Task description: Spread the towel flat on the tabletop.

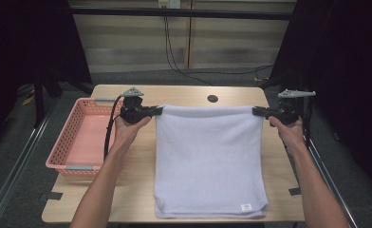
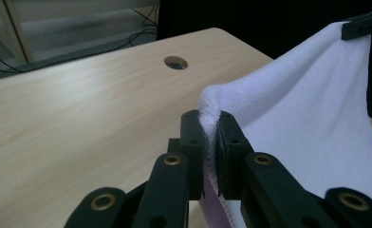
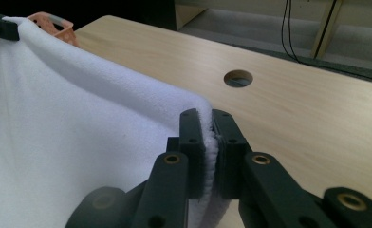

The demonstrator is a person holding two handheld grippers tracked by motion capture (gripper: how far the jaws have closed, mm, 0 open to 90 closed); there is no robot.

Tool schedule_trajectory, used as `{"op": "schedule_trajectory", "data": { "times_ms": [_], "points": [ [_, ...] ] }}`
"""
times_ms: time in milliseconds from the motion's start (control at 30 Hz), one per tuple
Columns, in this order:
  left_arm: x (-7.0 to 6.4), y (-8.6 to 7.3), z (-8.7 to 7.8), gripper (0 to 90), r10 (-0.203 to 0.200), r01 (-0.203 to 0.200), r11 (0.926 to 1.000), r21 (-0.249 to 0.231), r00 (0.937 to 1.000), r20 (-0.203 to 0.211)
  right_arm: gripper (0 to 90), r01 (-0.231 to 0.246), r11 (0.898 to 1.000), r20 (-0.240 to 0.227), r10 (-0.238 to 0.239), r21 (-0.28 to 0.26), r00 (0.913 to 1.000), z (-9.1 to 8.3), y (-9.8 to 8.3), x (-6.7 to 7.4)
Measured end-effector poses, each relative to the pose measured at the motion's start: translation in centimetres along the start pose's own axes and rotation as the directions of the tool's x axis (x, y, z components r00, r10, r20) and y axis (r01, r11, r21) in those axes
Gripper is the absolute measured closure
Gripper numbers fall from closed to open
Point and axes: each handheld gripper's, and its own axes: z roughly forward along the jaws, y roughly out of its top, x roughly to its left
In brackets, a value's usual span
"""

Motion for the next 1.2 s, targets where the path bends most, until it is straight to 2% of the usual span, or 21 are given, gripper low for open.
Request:
{"op": "schedule_trajectory", "data": {
  "times_ms": [100,200,233,300,400,433,467,567,633,733,767,900,967,1100,1200],
  "points": [
    [-0.2,0.4,-0.3,84.1,-0.008,0.008,0.9996,-0.027,0.9999,-0.006,84.8,-0.003,1.000,0.006,0.003,-0.017,1.0000,0.6,1.0,0.0],
    [-0.7,-0.1,-0.5,84.1,0.022,-0.022,0.9997,-0.007,0.9997,-0.011,84.8,0.013,1.000,-0.003,-0.013,-0.019,0.9999,0.7,0.8,0.3],
    [-0.8,-0.4,-0.7,84.1,0.017,-0.017,0.9998,-0.011,0.9998,-0.005,84.8,0.016,1.000,-0.005,-0.016,-0.014,0.9999,0.6,0.6,0.4],
    [-1.0,-0.9,-1.1,84.1,0.004,-0.003,0.9992,-0.039,0.9999,0.013,84.8,0.009,1.000,-0.012,-0.009,-0.025,0.9999,0.0,0.1,0.3],
    [-2.2,-1.6,-1.8,84.3,0.032,-0.031,0.9986,-0.043,0.9993,0.022,84.8,0.005,0.999,-0.034,-0.006,-0.049,0.9994,-1.1,-0.7,0.6],
    [-2.7,-1.8,-2.0,84.5,0.041,-0.040,0.9983,-0.044,0.9985,0.036,84.7,0.009,0.999,-0.043,-0.012,-0.052,0.9990,-1.5,-0.9,0.8],
    [-3.2,-1.9,-2.4,84.7,0.056,-0.055,0.9973,-0.048,0.9980,0.029,84.7,0.020,0.998,-0.045,-0.023,-0.053,0.9987,-1.9,-1.1,1.0],
    [-4.3,-2.7,-3.5,84.7,0.056,-0.053,0.9961,-0.070,0.9976,0.040,84.7,0.045,0.997,-0.066,-0.049,-0.058,0.9966,-2.9,-1.8,2.0],
    [-4.9,-3.6,-4.1,84.6,0.067,-0.064,0.9963,-0.058,0.9966,0.049,84.7,0.060,0.997,-0.082,-0.064,-0.055,0.9946,-3.6,-2.4,2.8],
    [-5.7,-5.1,-4.7,84.7,0.056,-0.054,0.9979,-0.035,0.9964,0.064,84.7,0.075,0.995,-0.098,-0.081,-0.058,0.9919,-4.6,-3.4,3.6],
    [-6.0,-5.4,-4.9,84.6,0.068,-0.067,0.9974,-0.027,0.9953,0.068,84.7,0.079,0.995,-0.107,-0.085,-0.060,0.9907,-4.8,-3.8,3.8],
    [-7.2,-6.8,-5.9,84.6,0.071,-0.068,0.9972,-0.032,0.9926,0.098,84.6,0.079,0.996,-0.120,-0.084,-0.044,0.9892,-5.8,-5.3,4.8],
    [-7.7,-7.5,-6.3,84.5,0.082,-0.080,0.9965,-0.024,0.9920,0.096,84.6,0.067,0.997,-0.131,-0.073,-0.048,0.9888,-6.4,-6.0,5.3],
    [-8.7,-8.9,-6.8,84.3,0.086,-0.089,0.9959,0.018,0.9890,0.120,84.4,0.085,0.996,-0.146,-0.089,-0.033,0.9854,-7.2,-7.4,6.5],
    [-9.3,-10.4,-7.1,84.2,0.086,-0.093,0.9943,0.053,0.9893,0.118,84.1,0.092,0.996,-0.165,-0.093,-0.014,0.9818,-7.6,-8.6,7.4]
  ]
}}
